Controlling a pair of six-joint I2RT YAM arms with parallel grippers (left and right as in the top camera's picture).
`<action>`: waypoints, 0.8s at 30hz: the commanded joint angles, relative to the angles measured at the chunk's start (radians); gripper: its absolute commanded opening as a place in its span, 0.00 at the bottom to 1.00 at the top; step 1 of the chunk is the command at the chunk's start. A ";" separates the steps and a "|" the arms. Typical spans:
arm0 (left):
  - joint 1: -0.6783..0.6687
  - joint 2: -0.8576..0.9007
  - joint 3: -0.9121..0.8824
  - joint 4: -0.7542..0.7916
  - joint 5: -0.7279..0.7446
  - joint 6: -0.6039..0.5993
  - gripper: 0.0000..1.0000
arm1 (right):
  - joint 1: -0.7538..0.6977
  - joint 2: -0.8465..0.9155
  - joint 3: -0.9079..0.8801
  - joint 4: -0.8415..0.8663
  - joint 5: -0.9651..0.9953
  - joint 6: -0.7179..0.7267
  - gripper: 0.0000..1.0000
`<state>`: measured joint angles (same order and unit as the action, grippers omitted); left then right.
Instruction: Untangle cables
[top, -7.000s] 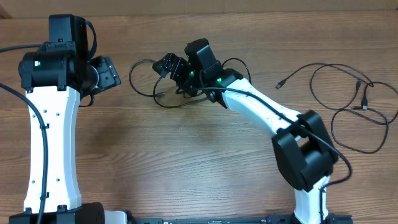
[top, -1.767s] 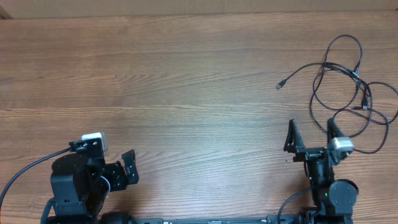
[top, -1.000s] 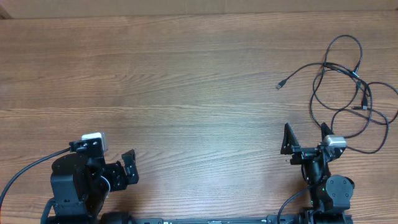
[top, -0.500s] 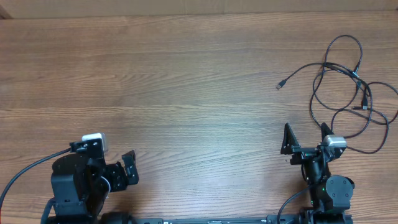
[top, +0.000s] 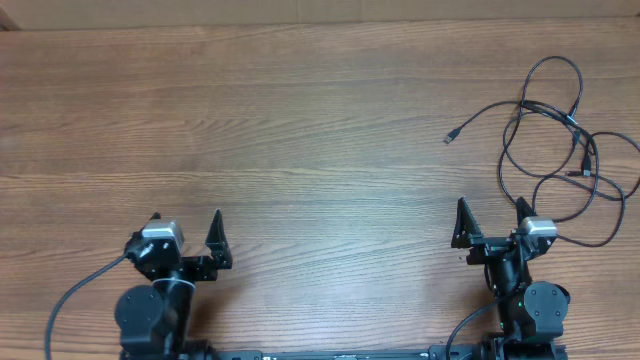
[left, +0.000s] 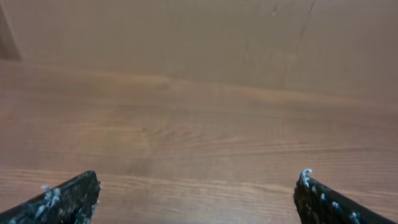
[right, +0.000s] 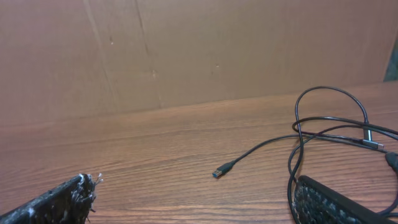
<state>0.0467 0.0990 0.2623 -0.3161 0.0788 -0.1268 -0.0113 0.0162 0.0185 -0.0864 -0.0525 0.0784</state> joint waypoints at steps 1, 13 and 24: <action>-0.002 -0.070 -0.104 0.131 0.023 0.015 1.00 | 0.005 0.001 -0.010 0.006 -0.001 0.006 1.00; -0.005 -0.096 -0.258 0.241 -0.002 0.093 0.99 | 0.005 0.001 -0.010 0.006 -0.001 0.006 1.00; -0.007 -0.095 -0.257 0.243 -0.001 0.094 1.00 | 0.005 0.001 -0.010 0.006 -0.001 0.006 1.00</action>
<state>0.0456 0.0128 0.0090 -0.0708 0.0822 -0.0509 -0.0113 0.0177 0.0185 -0.0856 -0.0528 0.0780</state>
